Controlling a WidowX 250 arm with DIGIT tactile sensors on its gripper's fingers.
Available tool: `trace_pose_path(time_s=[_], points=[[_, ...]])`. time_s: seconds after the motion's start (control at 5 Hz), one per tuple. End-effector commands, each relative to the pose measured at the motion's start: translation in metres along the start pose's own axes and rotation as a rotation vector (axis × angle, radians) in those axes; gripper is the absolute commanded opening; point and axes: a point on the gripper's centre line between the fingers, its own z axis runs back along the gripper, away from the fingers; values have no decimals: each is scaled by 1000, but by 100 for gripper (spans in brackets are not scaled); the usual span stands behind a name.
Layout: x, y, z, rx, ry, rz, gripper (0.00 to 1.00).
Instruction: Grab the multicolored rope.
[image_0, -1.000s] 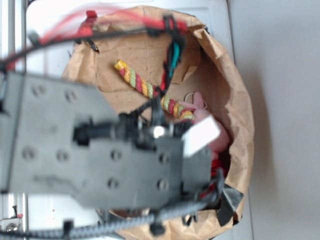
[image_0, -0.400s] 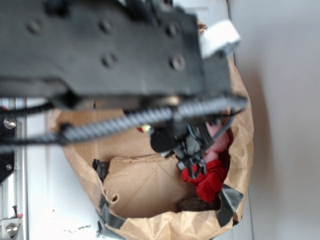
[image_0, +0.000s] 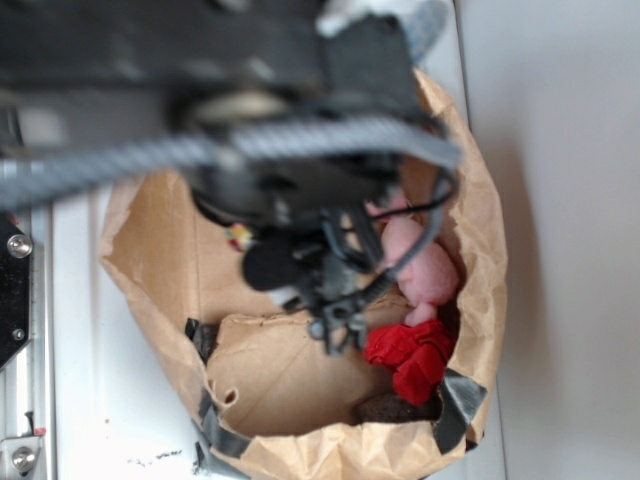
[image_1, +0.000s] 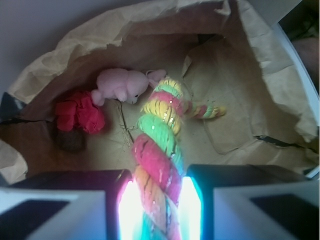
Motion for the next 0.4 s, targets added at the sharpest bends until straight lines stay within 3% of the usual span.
trace_pose_path(time_s=[0.0, 0.2], points=[[12, -3, 18, -34, -77, 19, 0], [9, -6, 17, -29, -123, 24, 0]])
